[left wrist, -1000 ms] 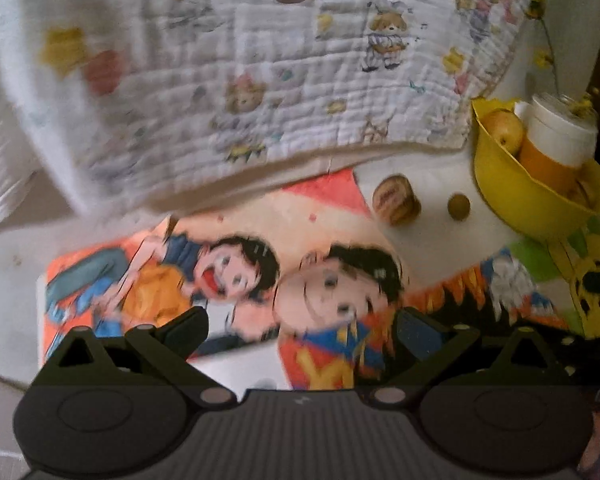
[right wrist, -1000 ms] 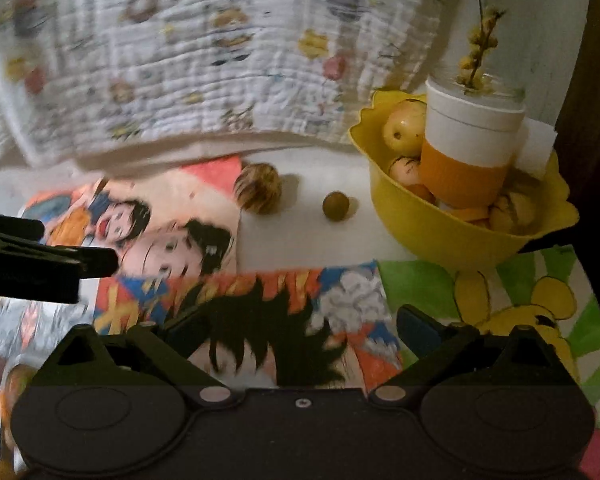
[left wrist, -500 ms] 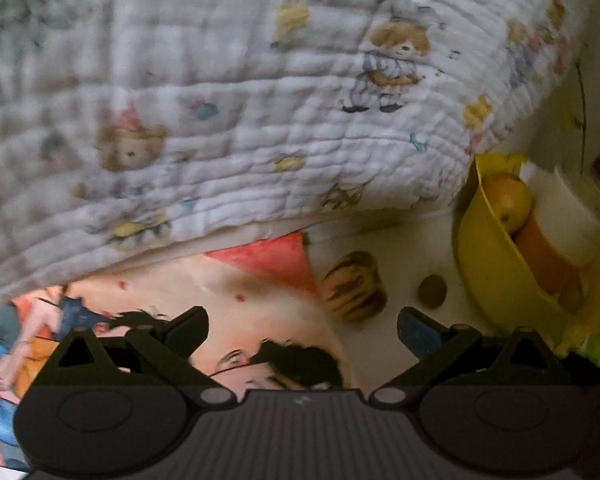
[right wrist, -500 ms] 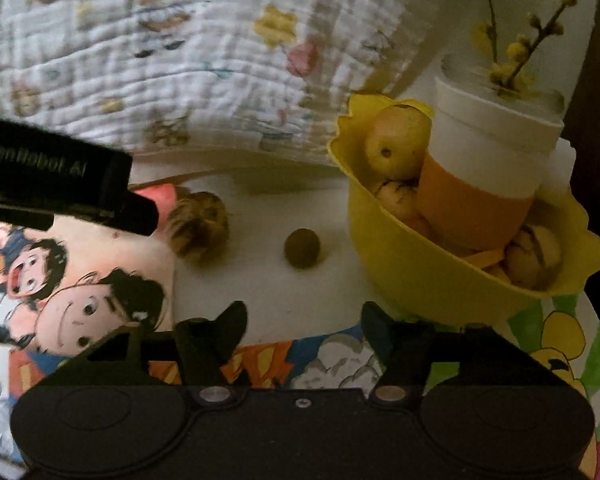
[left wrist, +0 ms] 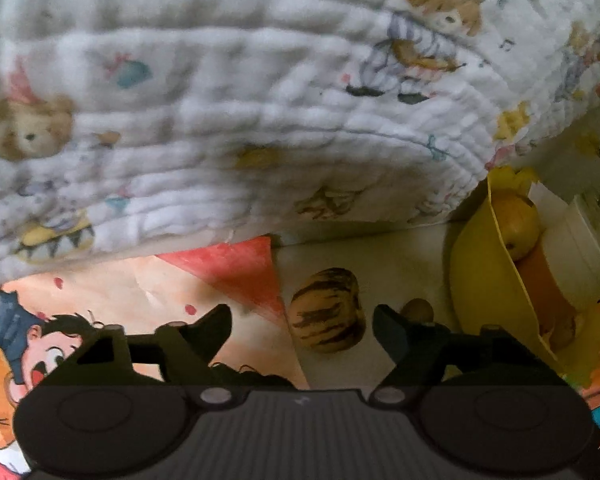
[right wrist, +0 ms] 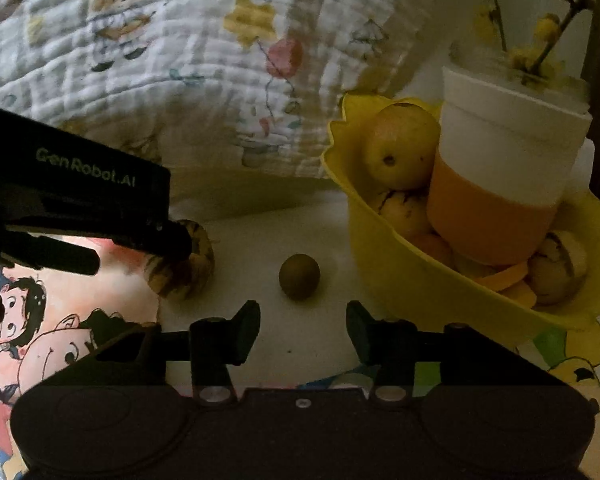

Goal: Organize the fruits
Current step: 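Grasp the striped round fruit with the left tool while the right tool grasps the brown nut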

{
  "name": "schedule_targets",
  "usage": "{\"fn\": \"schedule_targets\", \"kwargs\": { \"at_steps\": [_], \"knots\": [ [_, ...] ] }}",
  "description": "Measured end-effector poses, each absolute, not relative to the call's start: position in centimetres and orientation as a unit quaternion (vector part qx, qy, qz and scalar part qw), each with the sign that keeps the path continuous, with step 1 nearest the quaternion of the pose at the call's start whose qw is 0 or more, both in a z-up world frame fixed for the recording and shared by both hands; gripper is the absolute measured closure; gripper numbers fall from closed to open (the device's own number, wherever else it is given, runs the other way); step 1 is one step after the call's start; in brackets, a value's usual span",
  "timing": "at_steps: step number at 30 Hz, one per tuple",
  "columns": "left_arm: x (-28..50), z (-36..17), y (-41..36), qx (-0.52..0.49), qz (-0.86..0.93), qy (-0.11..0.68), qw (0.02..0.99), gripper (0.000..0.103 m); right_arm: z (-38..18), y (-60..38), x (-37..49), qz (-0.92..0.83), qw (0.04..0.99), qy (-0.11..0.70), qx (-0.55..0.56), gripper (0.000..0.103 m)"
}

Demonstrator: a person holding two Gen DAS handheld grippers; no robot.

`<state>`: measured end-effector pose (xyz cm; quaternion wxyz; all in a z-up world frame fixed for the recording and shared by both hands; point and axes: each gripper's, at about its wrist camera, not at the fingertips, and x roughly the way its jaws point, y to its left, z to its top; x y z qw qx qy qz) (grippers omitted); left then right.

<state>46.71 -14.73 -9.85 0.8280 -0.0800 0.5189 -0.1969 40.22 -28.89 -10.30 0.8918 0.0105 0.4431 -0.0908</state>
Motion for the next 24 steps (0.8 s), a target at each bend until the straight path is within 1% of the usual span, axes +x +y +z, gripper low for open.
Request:
{"fn": "schedule_targets", "kwargs": {
  "at_steps": [5, 8, 15, 16, 18, 24],
  "knots": [
    [47.4, -10.6, -16.2, -0.076, -0.207, 0.524, 0.823, 0.035, -11.0, -29.3, 40.8, -0.095, 0.896, 0.433, 0.031, 0.057],
    [47.8, -10.9, -16.7, -0.073, -0.209, 0.528, 0.82, 0.041, -11.4, -29.4, 41.2, -0.102, 0.895, 0.431, 0.043, 0.06],
    [49.0, -11.0, -17.7, -0.063, -0.225, 0.531, 0.815, 0.051, -12.5, -30.1, 42.3, -0.11, 0.899, 0.421, 0.059, 0.063],
    [49.1, -10.9, -17.7, -0.061, -0.227, 0.531, 0.814, 0.052, -12.7, -30.1, 42.5, -0.112, 0.898, 0.421, 0.061, 0.065],
    [49.2, -10.9, -17.9, -0.056, -0.23, 0.532, 0.813, 0.053, -13.0, -30.4, 43.1, -0.112, 0.897, 0.422, 0.067, 0.067],
    [49.8, -10.7, -18.2, -0.057, -0.232, 0.537, 0.809, 0.054, -14.1, -31.0, 43.7, -0.111, 0.896, 0.42, 0.085, 0.067]
  ]
}}
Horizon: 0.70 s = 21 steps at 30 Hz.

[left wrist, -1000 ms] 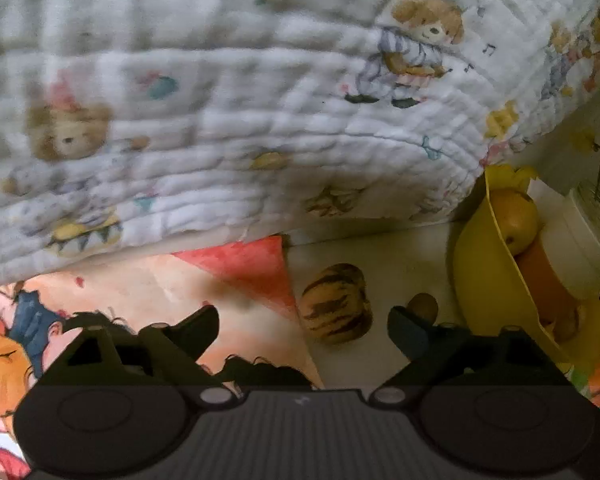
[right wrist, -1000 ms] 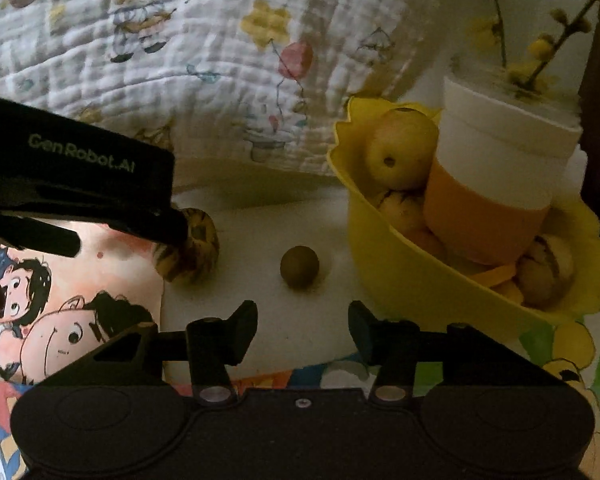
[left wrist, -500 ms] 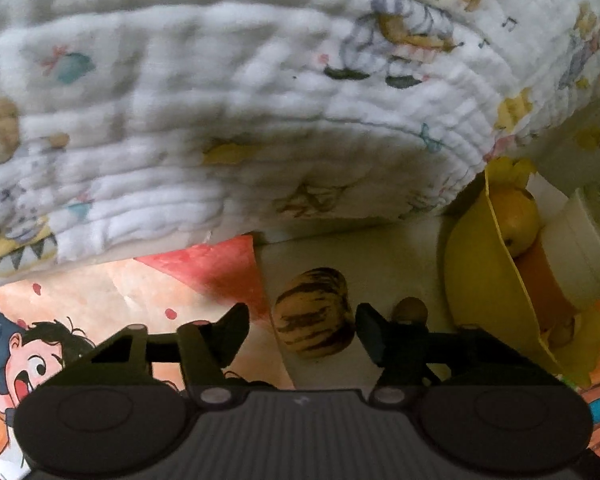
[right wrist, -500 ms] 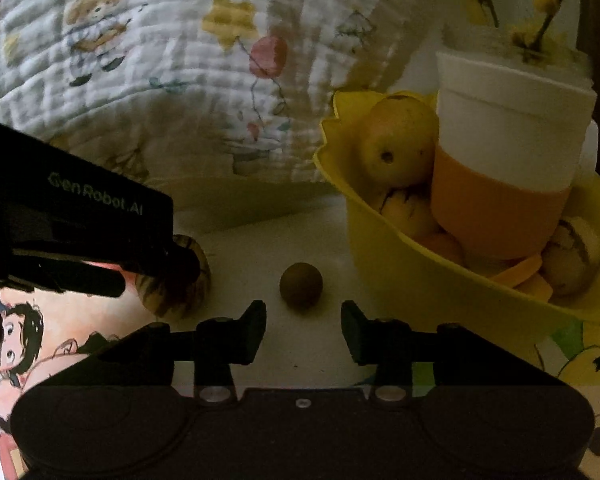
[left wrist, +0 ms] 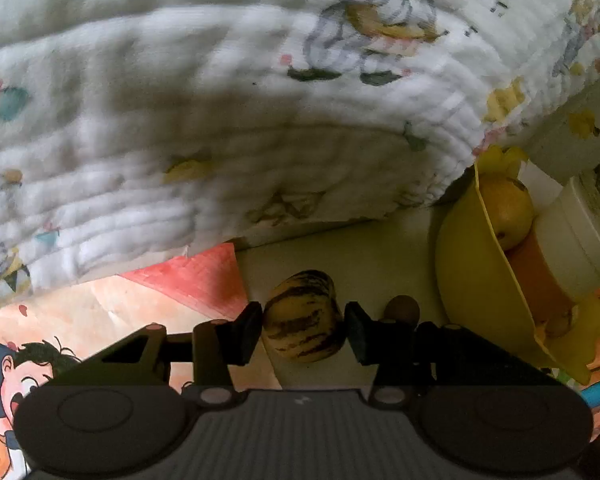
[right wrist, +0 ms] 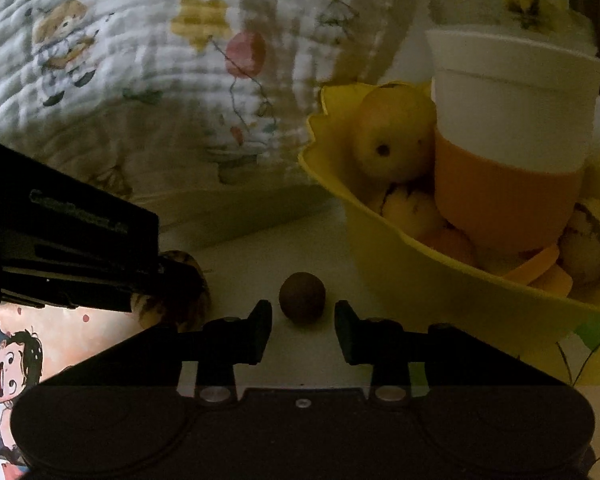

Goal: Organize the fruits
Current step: 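Grasp the striped round fruit with the left tool while the right tool grasps the brown nut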

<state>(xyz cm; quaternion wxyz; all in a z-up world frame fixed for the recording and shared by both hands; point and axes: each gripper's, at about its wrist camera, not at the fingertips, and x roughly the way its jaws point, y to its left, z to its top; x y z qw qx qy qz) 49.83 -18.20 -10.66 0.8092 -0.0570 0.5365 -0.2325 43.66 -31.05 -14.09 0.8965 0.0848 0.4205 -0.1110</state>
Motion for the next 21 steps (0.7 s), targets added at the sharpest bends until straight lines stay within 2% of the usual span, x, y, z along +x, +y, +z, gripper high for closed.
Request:
{"fn": "schedule_targets", "kwargs": {
  "at_steps": [9, 13, 21],
  "knots": [
    [49.7, -10.4, -17.2, -0.058, -0.234, 0.54, 0.806, 0.056, -14.6, -31.2, 44.2, -0.103, 0.901, 0.41, 0.099, 0.068],
    [49.7, -10.5, -16.4, -0.08, -0.23, 0.547, 0.801, 0.056, -14.2, -31.3, 43.1, -0.106, 0.903, 0.405, 0.098, 0.076],
    [49.6, -10.4, -15.4, -0.099, -0.224, 0.552, 0.797, 0.057, -14.4, -31.6, 43.2, -0.103, 0.903, 0.405, 0.098, 0.077]
  ]
}}
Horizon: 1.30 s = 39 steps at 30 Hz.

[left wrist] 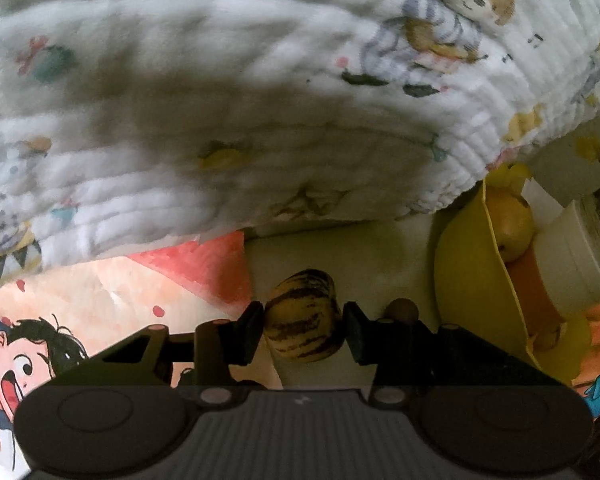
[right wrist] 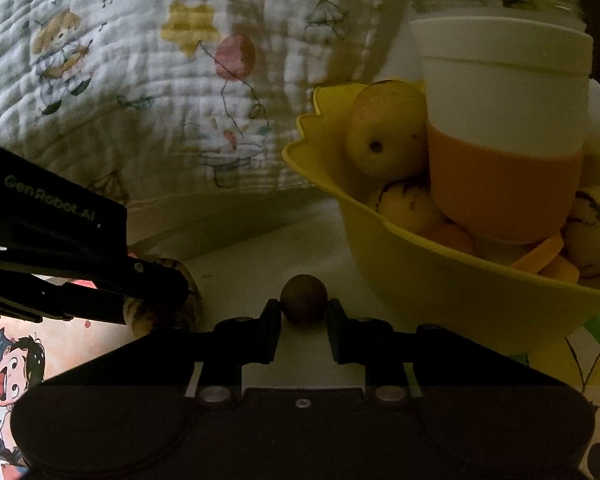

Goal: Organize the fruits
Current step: 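Grasp the striped round fruit with the left tool while the right tool grasps the brown nut, then lift and carry the striped fruit and brown nut over the tray with both tools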

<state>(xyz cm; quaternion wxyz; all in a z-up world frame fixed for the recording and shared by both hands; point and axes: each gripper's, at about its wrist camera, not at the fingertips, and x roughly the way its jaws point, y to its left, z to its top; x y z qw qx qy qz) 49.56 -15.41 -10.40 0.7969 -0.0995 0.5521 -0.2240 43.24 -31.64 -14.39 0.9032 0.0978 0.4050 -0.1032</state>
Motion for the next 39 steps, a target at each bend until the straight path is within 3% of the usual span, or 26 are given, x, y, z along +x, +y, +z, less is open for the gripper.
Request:
{"fn": "schedule_targets", "kwargs": {
  "at_steps": [18, 32, 39],
  "knots": [
    [46.4, -9.6, -14.0, -0.092, -0.219, 0.548, 0.802, 0.058, -12.7, -31.0, 39.1, -0.082, 0.9, 0.42, 0.086, 0.077],
    [46.5, -9.1, -16.8, -0.028, -0.239, 0.553, 0.798, 0.055, -12.3, -30.8, 38.1, -0.071, 0.899, 0.428, 0.056, 0.077],
    [47.4, -9.5, -16.0, -0.061, -0.234, 0.572, 0.784, 0.056, -12.8, -32.4, 39.2, -0.073, 0.899, 0.427, 0.064, 0.077]
  ]
}}
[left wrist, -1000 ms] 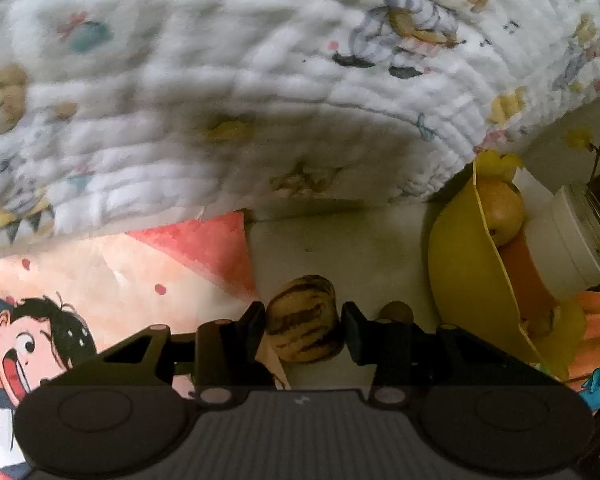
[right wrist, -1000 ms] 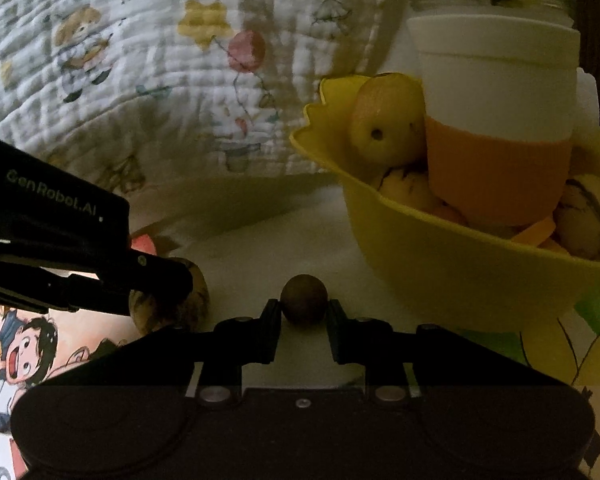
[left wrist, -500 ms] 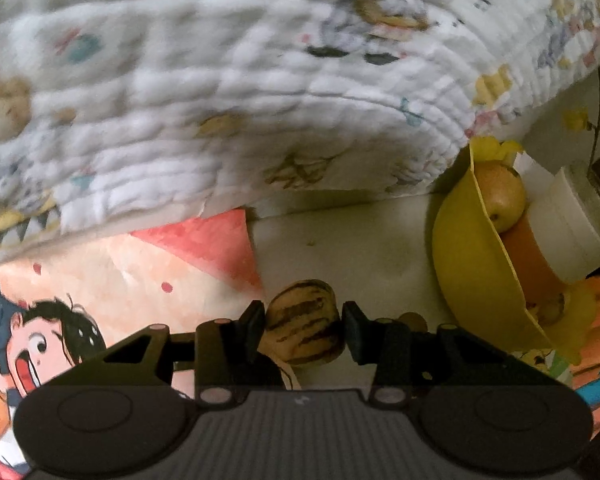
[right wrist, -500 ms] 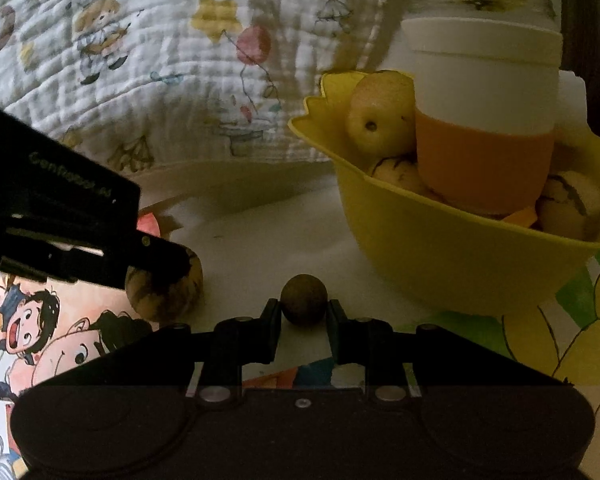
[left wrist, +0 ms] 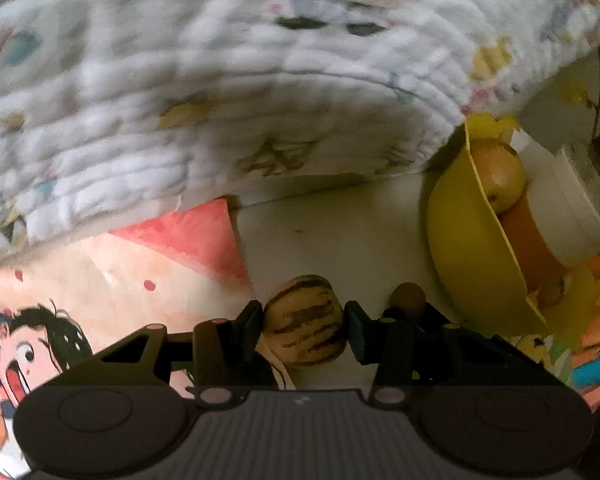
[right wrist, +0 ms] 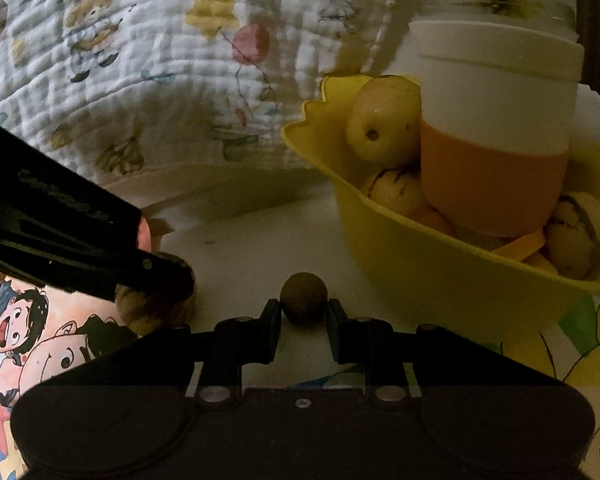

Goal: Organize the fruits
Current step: 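Lift and carry the striped fruit and brown nut over the tray with both tools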

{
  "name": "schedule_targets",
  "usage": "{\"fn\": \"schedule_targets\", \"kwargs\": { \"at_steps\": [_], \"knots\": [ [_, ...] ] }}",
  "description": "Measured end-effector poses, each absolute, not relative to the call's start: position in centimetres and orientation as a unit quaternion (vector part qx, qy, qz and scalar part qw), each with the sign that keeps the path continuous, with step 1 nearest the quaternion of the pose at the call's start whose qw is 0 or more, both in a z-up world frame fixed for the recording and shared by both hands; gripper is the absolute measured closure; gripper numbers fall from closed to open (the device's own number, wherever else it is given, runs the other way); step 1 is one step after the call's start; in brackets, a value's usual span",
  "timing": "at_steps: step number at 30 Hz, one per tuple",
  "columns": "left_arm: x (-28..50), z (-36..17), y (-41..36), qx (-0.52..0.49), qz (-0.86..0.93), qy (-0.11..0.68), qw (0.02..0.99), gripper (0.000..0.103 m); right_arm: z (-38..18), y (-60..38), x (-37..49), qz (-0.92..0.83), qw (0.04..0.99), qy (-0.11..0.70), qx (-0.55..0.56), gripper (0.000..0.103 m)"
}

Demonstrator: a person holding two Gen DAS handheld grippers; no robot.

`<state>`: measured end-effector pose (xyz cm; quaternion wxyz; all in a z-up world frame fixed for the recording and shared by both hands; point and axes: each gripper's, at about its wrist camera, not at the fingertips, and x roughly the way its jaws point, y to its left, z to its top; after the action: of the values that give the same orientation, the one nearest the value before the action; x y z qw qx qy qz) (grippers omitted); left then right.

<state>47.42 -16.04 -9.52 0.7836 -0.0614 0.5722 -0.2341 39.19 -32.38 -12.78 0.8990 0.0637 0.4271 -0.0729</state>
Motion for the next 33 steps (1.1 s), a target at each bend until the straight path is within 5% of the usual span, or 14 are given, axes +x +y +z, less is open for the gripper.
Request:
{"fn": "schedule_targets", "kwargs": {
  "at_steps": [33],
  "knots": [
    [36.3, -3.6, -10.1, -0.115, -0.209, 0.532, 0.813, 0.056, -4.6, -28.8, 29.1, 0.002, 0.91, 0.413, 0.031, 0.077]
  ]
}}
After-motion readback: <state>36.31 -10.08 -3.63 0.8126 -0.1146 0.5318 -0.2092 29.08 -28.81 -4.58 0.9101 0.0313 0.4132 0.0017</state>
